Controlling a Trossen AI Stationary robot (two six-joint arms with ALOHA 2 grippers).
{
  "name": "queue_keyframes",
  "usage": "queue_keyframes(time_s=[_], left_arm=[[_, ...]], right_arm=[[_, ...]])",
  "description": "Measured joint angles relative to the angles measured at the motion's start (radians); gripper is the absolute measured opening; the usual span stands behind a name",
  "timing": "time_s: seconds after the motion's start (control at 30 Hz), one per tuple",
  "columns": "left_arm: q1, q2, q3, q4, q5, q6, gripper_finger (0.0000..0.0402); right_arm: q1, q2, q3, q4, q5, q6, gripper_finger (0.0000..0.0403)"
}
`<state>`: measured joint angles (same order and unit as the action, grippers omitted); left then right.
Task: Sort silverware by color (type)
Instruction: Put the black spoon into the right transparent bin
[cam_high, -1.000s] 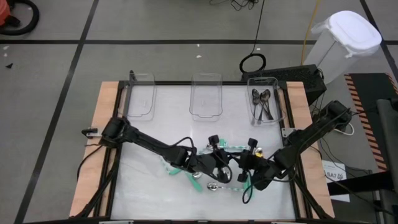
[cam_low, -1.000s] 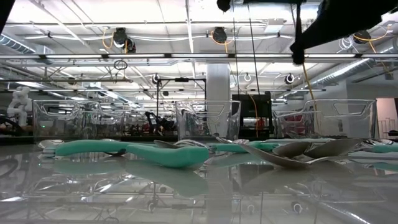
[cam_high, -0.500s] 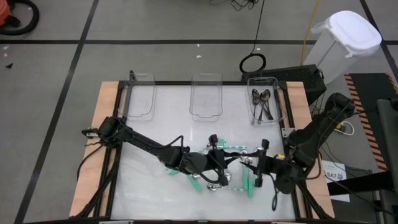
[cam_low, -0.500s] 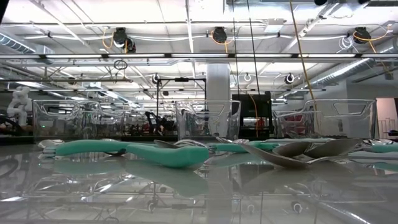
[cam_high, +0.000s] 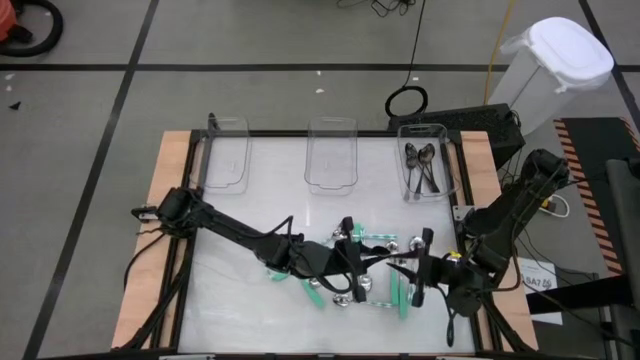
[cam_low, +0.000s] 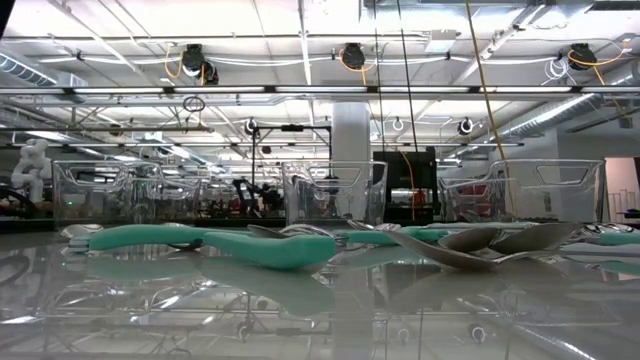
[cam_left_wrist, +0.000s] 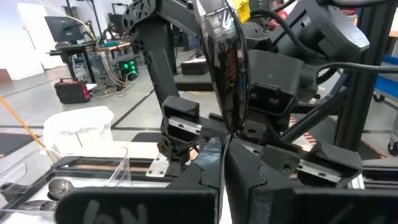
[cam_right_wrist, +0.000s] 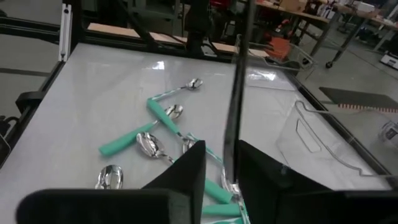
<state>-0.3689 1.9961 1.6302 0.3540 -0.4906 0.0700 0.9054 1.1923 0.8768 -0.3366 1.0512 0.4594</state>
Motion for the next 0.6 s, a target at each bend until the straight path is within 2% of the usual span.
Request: queue_keyframes(time_s=[0.2, 0.33, 0.43, 0.53, 0.6], left_arm=[[0.003, 0.0, 0.0, -0.069, 0.01, 0.004, 0.0005], [0.003, -0.004, 0.004, -0.163, 0.008, 0.008, 0.0011], [0.007, -0.007, 0.004, -0.268, -0.004, -0.025, 0.004], [0.012, -0.006, -0.005, -0.467, -0.022, -0.086, 0.008], [0.013, -0.018, -0.004, -0.593, -0.082, -0.168, 0.01]], right_arm=[[0.0, 0.0, -0.001, -0.012, -0.009, -0.004, 0.0009], [-0.001, 0.002, -0.003, -0.023, -0.018, 0.023, 0.0008], [-0.004, 0.002, -0.003, -0.026, -0.002, 0.059, 0.0005], [-0.017, -0.003, 0.001, -0.022, 0.062, 0.095, 0.0004], [-0.032, -0.001, 0.001, -0.033, 0.082, 0.099, 0.0003]])
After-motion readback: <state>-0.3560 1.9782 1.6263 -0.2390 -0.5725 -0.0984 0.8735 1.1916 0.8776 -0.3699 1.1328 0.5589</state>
